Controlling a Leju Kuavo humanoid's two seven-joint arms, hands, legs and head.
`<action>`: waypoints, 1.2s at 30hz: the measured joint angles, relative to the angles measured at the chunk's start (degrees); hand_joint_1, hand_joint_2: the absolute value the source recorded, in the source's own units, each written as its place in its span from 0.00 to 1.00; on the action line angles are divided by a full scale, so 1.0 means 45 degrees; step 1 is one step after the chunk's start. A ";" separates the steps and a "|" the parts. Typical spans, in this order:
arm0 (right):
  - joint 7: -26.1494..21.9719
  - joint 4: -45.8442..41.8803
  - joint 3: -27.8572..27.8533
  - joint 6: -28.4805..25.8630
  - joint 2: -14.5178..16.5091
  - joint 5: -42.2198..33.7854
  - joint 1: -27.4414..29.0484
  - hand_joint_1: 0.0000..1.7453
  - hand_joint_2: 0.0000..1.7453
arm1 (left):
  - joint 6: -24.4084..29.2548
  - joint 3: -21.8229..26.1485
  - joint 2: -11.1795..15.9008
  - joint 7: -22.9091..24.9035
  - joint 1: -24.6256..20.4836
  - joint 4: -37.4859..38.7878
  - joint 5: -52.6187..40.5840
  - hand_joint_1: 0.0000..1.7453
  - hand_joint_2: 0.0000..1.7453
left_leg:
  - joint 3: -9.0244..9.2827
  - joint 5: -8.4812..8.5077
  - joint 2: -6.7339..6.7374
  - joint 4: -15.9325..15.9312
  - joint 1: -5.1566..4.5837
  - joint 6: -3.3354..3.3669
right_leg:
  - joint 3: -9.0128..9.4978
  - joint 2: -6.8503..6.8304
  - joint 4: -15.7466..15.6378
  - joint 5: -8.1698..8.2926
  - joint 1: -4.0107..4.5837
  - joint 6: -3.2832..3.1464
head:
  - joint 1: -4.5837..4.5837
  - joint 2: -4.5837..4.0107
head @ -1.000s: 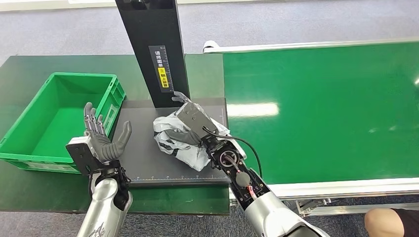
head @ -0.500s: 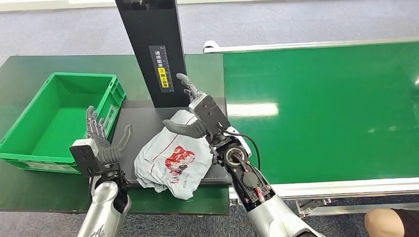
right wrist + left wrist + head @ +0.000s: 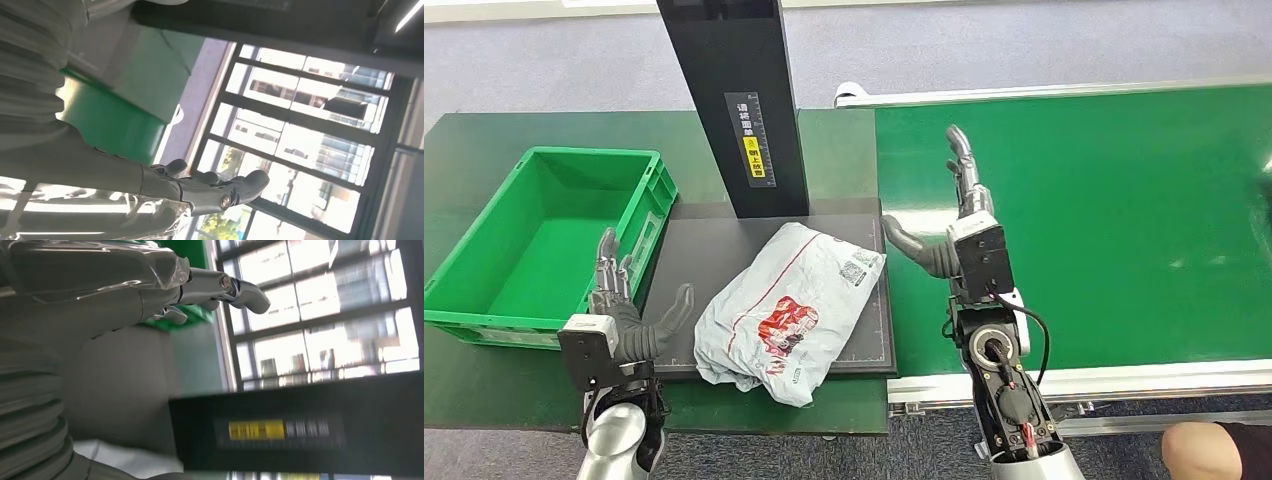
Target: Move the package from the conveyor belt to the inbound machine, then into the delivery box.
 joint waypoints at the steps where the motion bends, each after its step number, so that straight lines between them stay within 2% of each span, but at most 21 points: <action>1: -0.0012 -0.0098 -0.0210 -0.0085 -0.0073 0.0009 0.0273 0.00 1.00 | -0.0699 -0.0165 0.0033 0.0529 0.0127 -0.0238 -0.0260 0.00 1.00 | 0.0004 0.0000 -0.0012 0.0000 0.0002 0.0000 | 0.0006 -0.0006 -0.0001 -0.0003 0.0001 0.0002 | 0.0000 -0.0001; 3: -0.0134 -0.0248 -0.0678 -0.0281 -0.0180 0.0057 0.1036 0.00 1.00 | -0.2092 -0.0664 0.0090 0.1736 0.0430 -0.0664 -0.1091 0.00 1.00 | 0.0006 0.0000 -0.0033 -0.0001 0.0004 -0.0001 | 0.0016 -0.0016 0.0000 -0.0009 0.0003 0.0006 | 0.0002 0.0000; 5: -0.0331 -0.0436 -0.1150 -0.0441 -0.0217 0.0145 0.2020 0.00 1.00 | -0.2997 -0.1320 0.0136 0.2634 0.0729 -0.0926 -0.2237 0.00 1.00 | -0.0001 -0.0004 -0.0037 -0.0002 0.0003 -0.0001 | 0.0014 -0.0019 0.0000 -0.0010 0.0003 0.0006 | 0.0002 0.0000; 8: -0.0481 -0.0786 -0.1680 -0.0555 -0.0219 0.0228 0.3289 0.00 1.00 | -0.3526 -0.2342 0.0206 0.3378 0.0878 -0.0931 -0.3566 0.00 1.00 | -0.0014 -0.0011 -0.0034 -0.0002 0.0001 0.0004 | -0.0002 -0.0019 -0.0001 -0.0012 0.0000 0.0009 | 0.0000 0.0000; 12: -0.0494 -0.1465 -0.2049 -0.0652 -0.0190 0.0324 0.4337 0.00 1.00 | -0.3802 -0.3425 0.0265 0.3648 0.0565 -0.0190 -0.4131 0.00 1.00 | -0.0012 -0.0013 -0.0027 -0.0002 0.0000 0.0007 | 0.0002 -0.0016 -0.0002 -0.0013 -0.0002 0.0012 | 0.0002 -0.0001; 19: -0.0464 -0.2197 -0.2335 -0.0762 -0.0110 0.0412 0.4986 0.00 1.00 | -0.3823 -0.4249 0.0272 0.3786 -0.0030 0.0950 -0.4368 0.00 1.00 | 0.0014 -0.0010 -0.0022 -0.0001 0.0001 0.0006 | 0.0018 -0.0007 -0.0002 -0.0011 -0.0001 0.0012 | 0.0000 -0.0001; 25: -0.0606 -0.2907 -0.2425 -0.0772 0.0014 0.0292 0.5288 0.00 1.00 | -0.2562 -0.4744 -0.0087 0.3451 -0.1717 0.3852 -0.5320 0.00 1.00 | 0.0024 -0.0008 -0.0023 0.0000 -0.0001 0.0008 | 0.0036 -0.0008 -0.0001 -0.0008 -0.0003 0.0014 | 0.0000 0.0000; 28: -0.0651 -0.3145 -0.2436 -0.0770 0.0025 0.0267 0.5375 0.00 1.00 | -0.2359 -0.4844 -0.0262 0.3322 -0.2296 0.4929 -0.5386 0.00 1.00 | 0.0031 -0.0008 -0.0021 0.0000 -0.0002 0.0008 | 0.0042 -0.0007 -0.0001 -0.0007 -0.0004 0.0014 | 0.0000 -0.0001; 36: -0.0701 -0.3365 -0.2457 -0.0760 0.0028 0.0212 0.5452 0.00 1.00 | -0.1865 -0.4913 -0.0445 0.3294 -0.2896 0.6107 -0.5775 0.00 1.00 | 0.0038 -0.0007 -0.0026 -0.0001 -0.0001 0.0008 | 0.0050 -0.0008 -0.0001 -0.0008 -0.0003 0.0014 | 0.0000 0.0001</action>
